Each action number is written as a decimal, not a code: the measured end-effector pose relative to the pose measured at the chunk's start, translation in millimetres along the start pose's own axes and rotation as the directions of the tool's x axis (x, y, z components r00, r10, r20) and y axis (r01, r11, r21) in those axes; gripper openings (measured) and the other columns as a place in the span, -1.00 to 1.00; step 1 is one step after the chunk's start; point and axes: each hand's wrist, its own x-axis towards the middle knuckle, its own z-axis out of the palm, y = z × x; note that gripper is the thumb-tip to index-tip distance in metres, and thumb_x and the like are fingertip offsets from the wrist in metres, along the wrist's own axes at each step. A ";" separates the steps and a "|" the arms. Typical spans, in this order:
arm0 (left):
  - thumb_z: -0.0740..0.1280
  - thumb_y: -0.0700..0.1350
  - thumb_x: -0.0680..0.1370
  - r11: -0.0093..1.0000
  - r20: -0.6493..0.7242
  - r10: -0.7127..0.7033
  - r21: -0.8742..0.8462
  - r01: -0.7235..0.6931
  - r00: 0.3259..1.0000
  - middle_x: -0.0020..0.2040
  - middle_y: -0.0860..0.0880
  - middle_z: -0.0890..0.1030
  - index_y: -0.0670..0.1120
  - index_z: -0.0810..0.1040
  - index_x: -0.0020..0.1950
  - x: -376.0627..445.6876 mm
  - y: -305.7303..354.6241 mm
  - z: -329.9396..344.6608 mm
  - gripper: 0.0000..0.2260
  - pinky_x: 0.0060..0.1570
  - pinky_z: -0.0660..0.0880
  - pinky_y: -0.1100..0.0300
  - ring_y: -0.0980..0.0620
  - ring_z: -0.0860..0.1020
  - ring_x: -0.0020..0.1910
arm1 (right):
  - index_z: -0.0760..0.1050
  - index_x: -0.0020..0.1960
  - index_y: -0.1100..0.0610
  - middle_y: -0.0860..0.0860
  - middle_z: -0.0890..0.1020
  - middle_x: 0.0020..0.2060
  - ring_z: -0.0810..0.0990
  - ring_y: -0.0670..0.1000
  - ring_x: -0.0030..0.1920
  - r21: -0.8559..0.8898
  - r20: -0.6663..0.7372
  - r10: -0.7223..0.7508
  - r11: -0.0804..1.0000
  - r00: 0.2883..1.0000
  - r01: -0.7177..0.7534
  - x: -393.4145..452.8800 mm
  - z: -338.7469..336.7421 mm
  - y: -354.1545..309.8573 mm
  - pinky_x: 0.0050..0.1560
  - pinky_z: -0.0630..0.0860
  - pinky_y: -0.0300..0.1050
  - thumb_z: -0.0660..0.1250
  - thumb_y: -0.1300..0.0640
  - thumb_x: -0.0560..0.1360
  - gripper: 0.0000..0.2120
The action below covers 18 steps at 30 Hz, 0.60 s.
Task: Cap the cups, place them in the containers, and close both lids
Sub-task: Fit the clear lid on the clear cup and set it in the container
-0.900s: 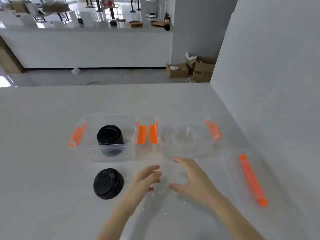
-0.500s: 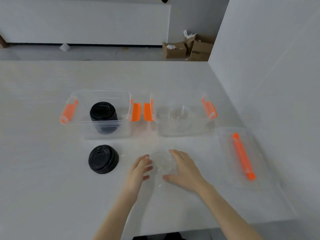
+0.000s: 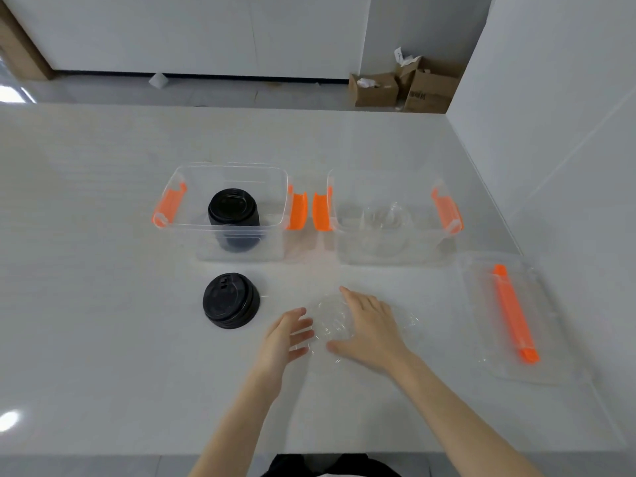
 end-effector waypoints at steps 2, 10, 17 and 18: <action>0.19 -0.05 0.54 1.000 0.000 -0.006 -0.005 0.006 1.000 0.16 -0.14 0.61 -0.06 0.55 0.09 1.1 -0.6 -1.9 -0.78 0.02 0.50 0.12 -0.06 0.60 0.04 | 0.04 0.50 0.03 -0.06 0.33 0.41 0.28 0.02 0.40 -0.040 -0.014 -0.028 0.999 1.000 0.027 0.6 0.9 -1.8 0.40 0.14 -0.07 0.34 -0.21 0.25 -0.07; 0.16 -0.07 0.55 0.973 0.008 0.026 -0.231 -0.023 1.000 0.15 -0.20 0.56 -0.09 0.54 0.05 7.3 3.8 -2.2 -0.79 -0.05 0.48 0.16 -0.05 0.56 0.01 | 0.06 0.48 0.11 0.02 0.55 0.20 0.50 0.05 0.19 0.044 -0.222 0.001 0.999 0.975 0.009 -6.5 -31.1 -24.6 0.28 0.32 -0.06 0.26 -0.34 0.18 0.01; 0.19 0.25 0.42 0.761 0.463 -0.044 -0.558 0.330 0.885 0.24 -0.14 0.51 0.03 0.47 0.31 7.0 14.1 17.7 -0.47 0.08 0.45 -0.07 -0.19 0.52 0.12 | 0.32 0.38 0.10 -0.09 0.59 0.11 0.51 -0.04 0.14 -0.020 -0.216 -0.269 0.962 0.939 0.271 -21.9 -36.7 -45.2 0.25 0.40 -0.03 0.28 -0.29 0.17 -0.14; 0.20 0.24 0.40 0.758 0.467 -0.042 -0.561 0.333 0.883 0.25 -0.13 0.51 0.03 0.47 0.31 8.2 13.1 18.4 -0.46 0.07 0.46 -0.07 -0.19 0.55 0.10 | 0.34 0.36 0.09 -0.10 0.57 0.15 0.48 -0.05 0.18 -0.005 -0.198 -0.262 0.964 0.945 0.266 -21.7 -38.0 -43.5 0.27 0.38 -0.07 0.27 -0.31 0.18 -0.16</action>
